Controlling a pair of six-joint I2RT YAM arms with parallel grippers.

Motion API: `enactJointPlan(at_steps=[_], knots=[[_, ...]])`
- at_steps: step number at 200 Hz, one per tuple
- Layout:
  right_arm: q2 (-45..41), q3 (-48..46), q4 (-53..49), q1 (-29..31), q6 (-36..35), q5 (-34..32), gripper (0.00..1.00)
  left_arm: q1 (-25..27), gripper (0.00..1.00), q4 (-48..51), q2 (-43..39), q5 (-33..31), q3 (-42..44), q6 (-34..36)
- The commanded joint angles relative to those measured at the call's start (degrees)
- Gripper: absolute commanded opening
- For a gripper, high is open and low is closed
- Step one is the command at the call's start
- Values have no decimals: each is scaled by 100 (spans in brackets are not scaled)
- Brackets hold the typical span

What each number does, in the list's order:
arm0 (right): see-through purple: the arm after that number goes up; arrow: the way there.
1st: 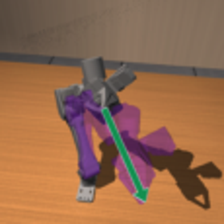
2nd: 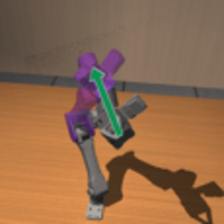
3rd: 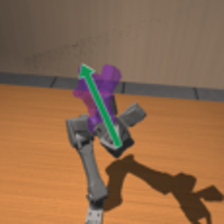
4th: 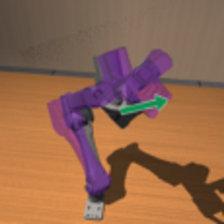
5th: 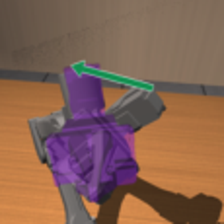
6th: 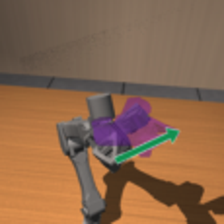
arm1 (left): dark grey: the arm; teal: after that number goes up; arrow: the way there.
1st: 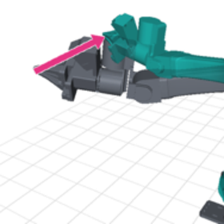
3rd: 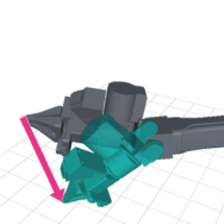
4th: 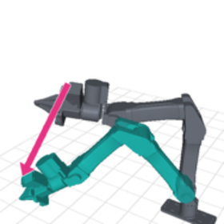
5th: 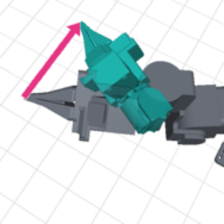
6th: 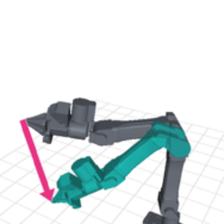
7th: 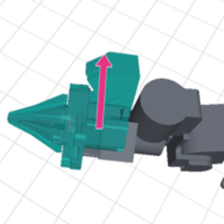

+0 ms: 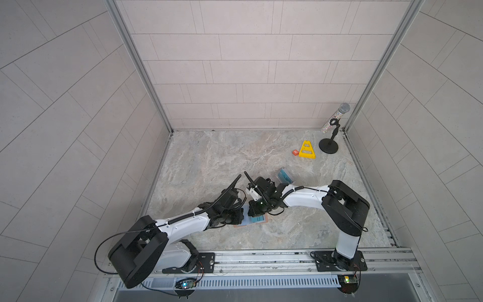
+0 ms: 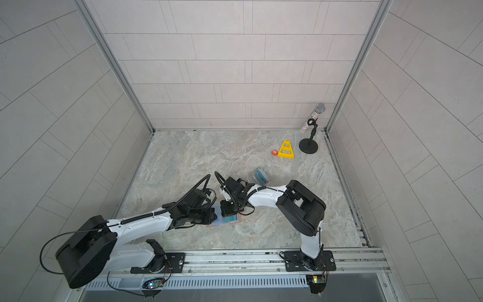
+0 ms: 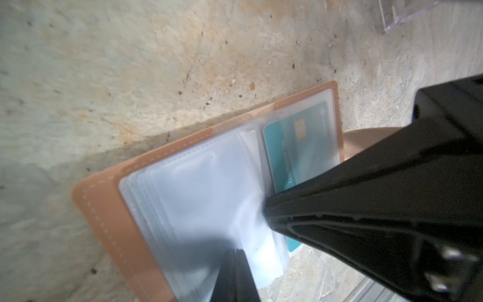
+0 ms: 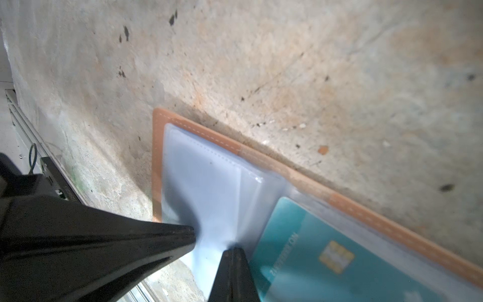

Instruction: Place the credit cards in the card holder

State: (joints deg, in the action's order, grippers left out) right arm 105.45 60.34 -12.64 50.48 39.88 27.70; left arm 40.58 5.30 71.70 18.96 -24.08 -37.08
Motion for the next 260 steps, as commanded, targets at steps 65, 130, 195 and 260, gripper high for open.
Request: enactJointPlan(at_steps=[65,130,195,260], knots=[[317,688,-1653,247,-500,-1501,3,12,0,287,141,-331,210,10],[415,909,-2118,296,-586,-1928,2,7,0,287,217,-362,245,0],[340,937,-2073,296,-630,-1779,2,12,0,322,37,-335,285,-11],[-600,602,-686,265,-236,-375,11,10,6,832,-678,64,-382,82]])
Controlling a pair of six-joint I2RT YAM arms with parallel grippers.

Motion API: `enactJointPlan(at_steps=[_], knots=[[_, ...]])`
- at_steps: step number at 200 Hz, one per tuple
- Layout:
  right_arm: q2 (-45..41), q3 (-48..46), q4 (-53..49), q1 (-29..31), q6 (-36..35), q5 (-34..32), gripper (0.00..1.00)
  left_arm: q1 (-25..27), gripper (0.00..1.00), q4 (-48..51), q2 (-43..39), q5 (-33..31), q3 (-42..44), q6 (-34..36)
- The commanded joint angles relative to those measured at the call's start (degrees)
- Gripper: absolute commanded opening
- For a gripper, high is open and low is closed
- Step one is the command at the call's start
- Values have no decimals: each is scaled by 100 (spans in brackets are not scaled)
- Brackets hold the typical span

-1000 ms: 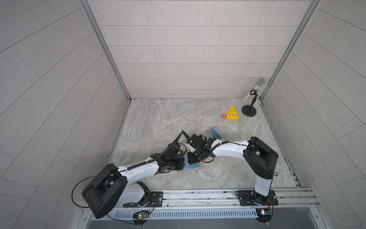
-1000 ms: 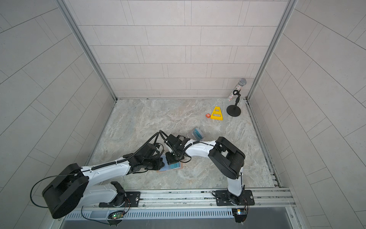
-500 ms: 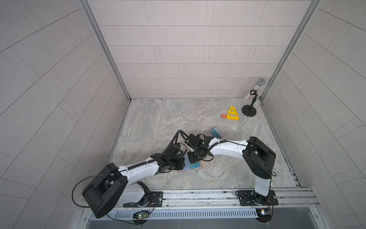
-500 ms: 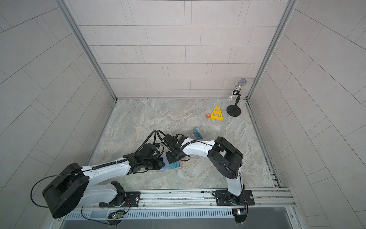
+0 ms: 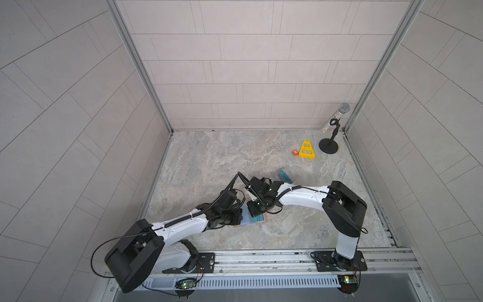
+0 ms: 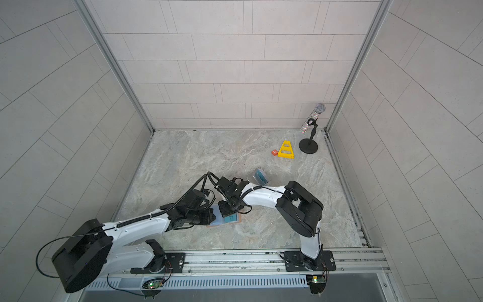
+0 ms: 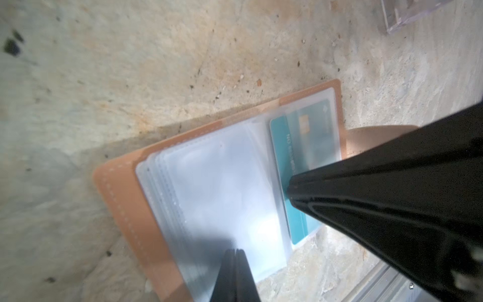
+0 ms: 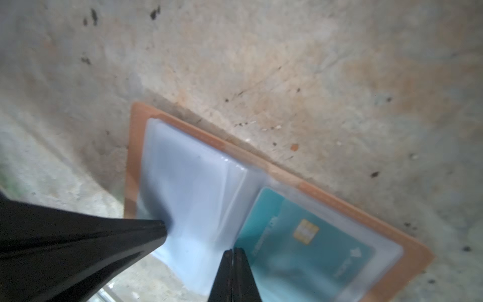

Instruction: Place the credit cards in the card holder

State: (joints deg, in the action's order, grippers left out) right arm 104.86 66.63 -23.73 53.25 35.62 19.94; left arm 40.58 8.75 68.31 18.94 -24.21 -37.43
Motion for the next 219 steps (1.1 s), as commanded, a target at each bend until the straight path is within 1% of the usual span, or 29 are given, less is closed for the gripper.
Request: enactJointPlan(at_steps=[1,10,36,62,67,93,121,140,162,189,219], knots=[[-561,-27,422,-15,191,399,11,11,6,500,-351,66,-381,115],[-706,-44,396,-41,191,367,15,11,9,633,-484,33,-487,142],[-1048,-111,181,-202,141,156,28,10,23,1018,-831,-182,-718,217],[-1277,-69,-315,-417,-87,-238,38,7,33,1399,-1162,-613,-861,242],[-1307,-35,-453,-457,-163,-340,39,11,34,1479,-1219,-730,-882,250],[-1444,29,-922,-710,-447,-695,41,12,36,1681,-1535,-1185,-926,282],[-1701,-10,-1135,-1033,-661,-921,41,2,41,1925,-1733,-1387,-1069,388],[-1844,-7,-1296,-1263,-846,-1083,42,0,41,2064,-1675,-1462,-1213,474],[-1950,23,-1513,-1596,-1074,-1226,42,-11,41,2039,-1517,-1391,-1335,514],[-2030,35,-1700,-2028,-1376,-1370,42,-49,42,1767,-1271,-1199,-1420,501],[-1991,108,-1824,-2516,-1745,-1364,42,-163,44,1295,-717,-906,-1620,472]])
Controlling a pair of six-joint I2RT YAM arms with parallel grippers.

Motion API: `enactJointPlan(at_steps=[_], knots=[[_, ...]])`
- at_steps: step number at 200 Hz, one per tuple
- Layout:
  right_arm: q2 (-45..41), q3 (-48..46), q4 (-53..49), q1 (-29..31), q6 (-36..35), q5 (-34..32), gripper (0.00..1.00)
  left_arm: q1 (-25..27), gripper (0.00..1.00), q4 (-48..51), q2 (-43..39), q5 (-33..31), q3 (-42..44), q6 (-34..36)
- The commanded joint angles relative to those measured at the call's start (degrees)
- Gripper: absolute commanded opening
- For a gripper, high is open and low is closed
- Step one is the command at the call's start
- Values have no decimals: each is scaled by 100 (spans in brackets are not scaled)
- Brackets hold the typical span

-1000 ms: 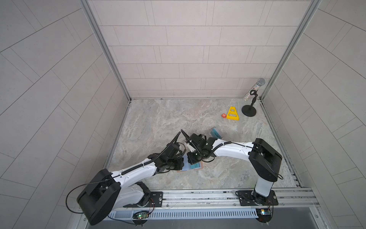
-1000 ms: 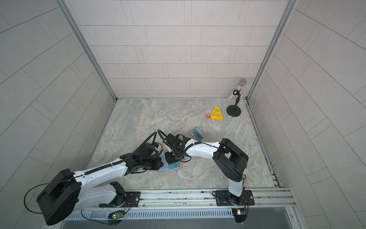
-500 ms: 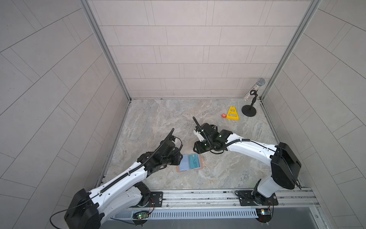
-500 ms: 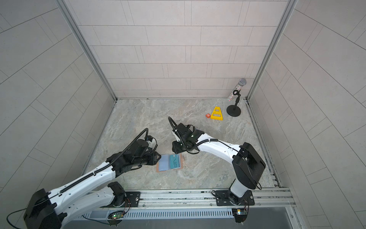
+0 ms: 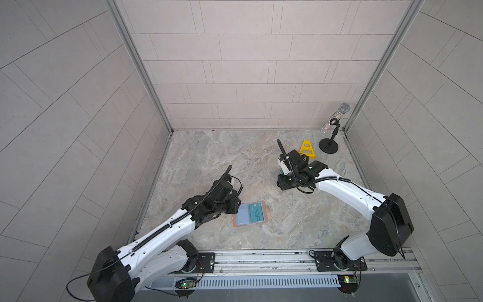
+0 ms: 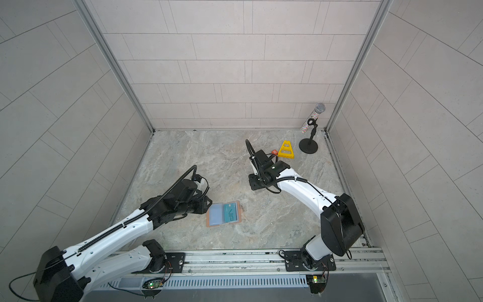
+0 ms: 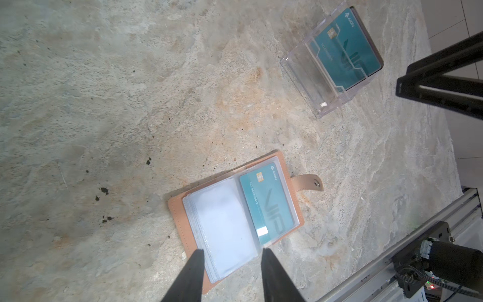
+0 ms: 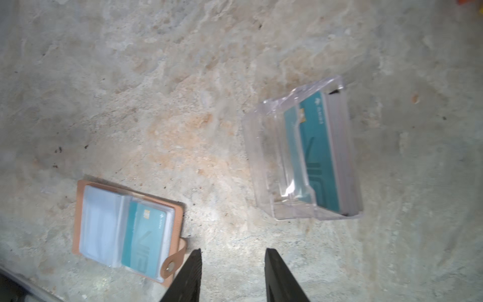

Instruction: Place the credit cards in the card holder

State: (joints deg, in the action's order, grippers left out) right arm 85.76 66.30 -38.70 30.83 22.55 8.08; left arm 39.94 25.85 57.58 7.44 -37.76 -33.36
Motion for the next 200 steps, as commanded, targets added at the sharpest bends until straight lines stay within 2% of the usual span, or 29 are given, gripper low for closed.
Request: enactJointPlan(at_steps=[1,38,100,164,200], knots=[[-74,143,-329,-290,-454,-176,42,-100,44,-436,375,255,-275,62],[188,504,-540,-576,-962,-282,42,-324,44,-993,1512,746,-822,0],[806,1131,-876,-1004,-1473,-60,46,-448,48,-513,3645,1519,-2722,235],[1439,1589,-1068,-1175,-1852,249,56,-438,64,-458,4843,1880,-3791,-97],[1779,1791,-1096,-1231,-1986,463,58,-439,69,-398,5414,2066,-4252,-222]])
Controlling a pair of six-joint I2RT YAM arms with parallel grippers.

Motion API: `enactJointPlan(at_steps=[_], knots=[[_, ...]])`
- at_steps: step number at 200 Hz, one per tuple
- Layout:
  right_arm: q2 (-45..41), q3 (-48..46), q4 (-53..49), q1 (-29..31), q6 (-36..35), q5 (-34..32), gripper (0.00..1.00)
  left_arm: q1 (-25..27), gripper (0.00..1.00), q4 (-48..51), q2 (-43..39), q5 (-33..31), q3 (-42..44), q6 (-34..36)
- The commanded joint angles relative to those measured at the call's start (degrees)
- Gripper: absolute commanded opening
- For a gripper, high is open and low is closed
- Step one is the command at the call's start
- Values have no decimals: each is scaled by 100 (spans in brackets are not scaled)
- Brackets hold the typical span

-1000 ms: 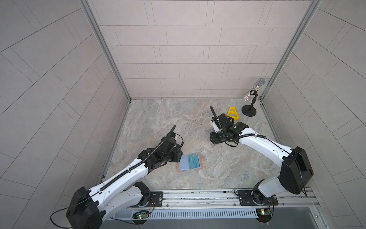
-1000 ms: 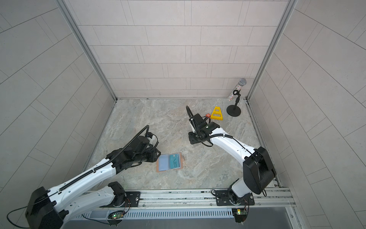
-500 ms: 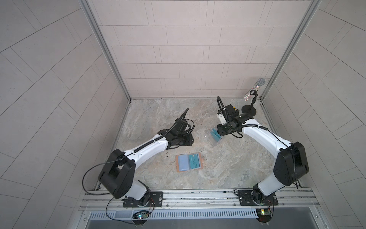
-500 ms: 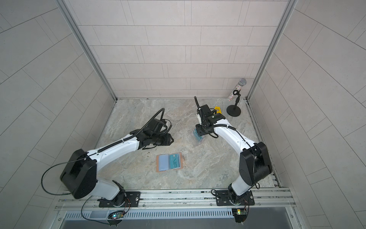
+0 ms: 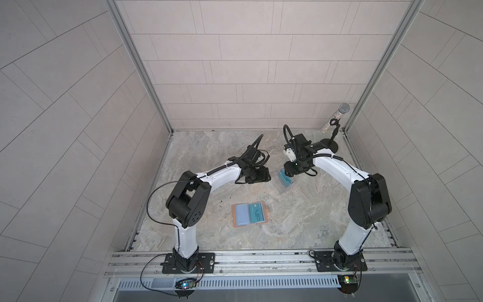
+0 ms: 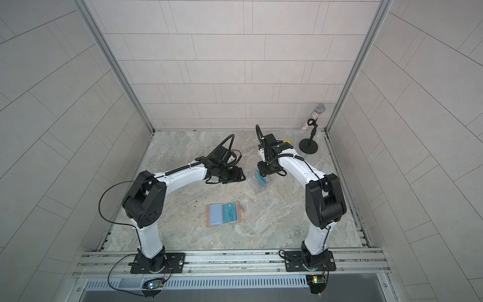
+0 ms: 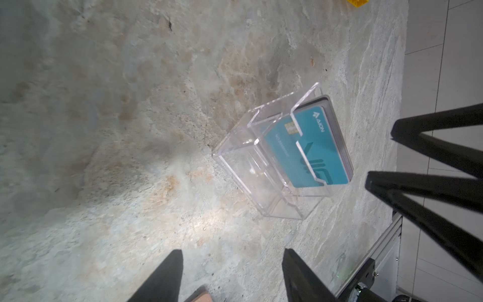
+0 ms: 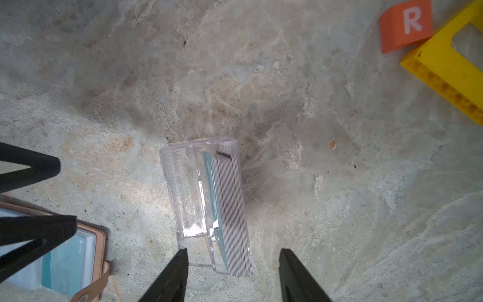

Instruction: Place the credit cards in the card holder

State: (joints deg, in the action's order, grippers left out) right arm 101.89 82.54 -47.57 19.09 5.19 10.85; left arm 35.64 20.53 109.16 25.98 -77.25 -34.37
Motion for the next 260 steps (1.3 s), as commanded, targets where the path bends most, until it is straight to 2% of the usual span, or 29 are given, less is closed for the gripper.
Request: enactJointPlan(at_steps=[1,111,260], knots=[[170,171,-209,-56,-249,187,58,-6,69,130,268,218,-314,-131],[726,403,-226,-239,-299,358,58,90,69,56,1091,649,-1016,-417],[885,289,-174,-239,-287,198,58,220,69,29,1586,581,-1248,-549]])
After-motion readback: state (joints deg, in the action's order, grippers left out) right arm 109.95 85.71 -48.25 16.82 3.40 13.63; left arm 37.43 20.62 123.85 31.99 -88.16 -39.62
